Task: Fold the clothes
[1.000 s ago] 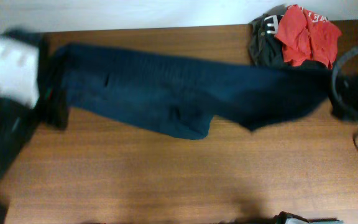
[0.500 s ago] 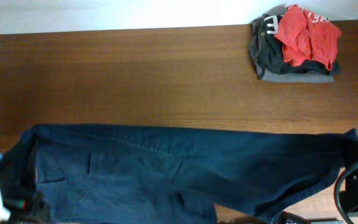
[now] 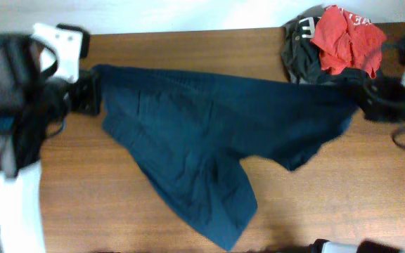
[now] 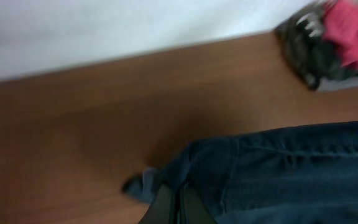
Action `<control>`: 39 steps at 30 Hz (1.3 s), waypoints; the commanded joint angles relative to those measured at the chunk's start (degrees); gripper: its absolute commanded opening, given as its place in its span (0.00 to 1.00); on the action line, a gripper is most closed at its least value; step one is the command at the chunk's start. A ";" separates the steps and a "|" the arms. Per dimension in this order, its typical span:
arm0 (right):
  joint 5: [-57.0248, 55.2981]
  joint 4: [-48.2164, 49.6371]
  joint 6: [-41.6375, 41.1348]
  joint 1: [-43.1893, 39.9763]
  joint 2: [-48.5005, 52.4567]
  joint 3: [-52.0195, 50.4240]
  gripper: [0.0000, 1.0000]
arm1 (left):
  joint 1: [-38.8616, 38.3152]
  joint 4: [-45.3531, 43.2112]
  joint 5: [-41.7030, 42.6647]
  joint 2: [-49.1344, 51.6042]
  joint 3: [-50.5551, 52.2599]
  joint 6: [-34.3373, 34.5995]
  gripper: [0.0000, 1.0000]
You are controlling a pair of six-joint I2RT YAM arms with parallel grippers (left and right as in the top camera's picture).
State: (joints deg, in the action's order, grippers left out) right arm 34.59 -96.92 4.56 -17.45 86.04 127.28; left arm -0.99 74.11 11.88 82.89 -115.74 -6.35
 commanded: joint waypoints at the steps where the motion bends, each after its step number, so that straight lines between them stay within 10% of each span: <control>1: -9.20 1.22 2.51 2.78 6.10 -0.13 0.04 | 1.97 -2.62 -10.38 7.10 0.11 0.79 0.01; 21: -14.88 44.61 -5.51 14.88 43.82 -0.13 0.04 | 1.90 -39.69 -10.21 42.29 0.13 0.76 0.01; 22: -15.67 47.95 -5.51 15.65 45.09 -0.13 0.09 | 1.90 -42.05 -10.19 43.28 0.11 0.79 0.15; 24: -16.06 52.76 -5.49 16.74 46.82 -0.13 0.68 | 1.90 -46.69 -10.19 44.94 0.11 1.25 0.99; 25: -16.22 54.97 -5.51 17.20 47.32 -0.13 0.99 | 1.90 -49.18 -10.21 45.55 0.11 1.75 0.99; 39: -15.52 29.33 -6.60 16.26 32.83 4.70 0.98 | 1.86 -22.56 -6.38 30.51 -4.02 4.17 0.99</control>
State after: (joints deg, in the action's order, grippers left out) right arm 18.90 -61.89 -2.92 -0.97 125.69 130.06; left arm 0.95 46.63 2.59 121.27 -118.02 -2.94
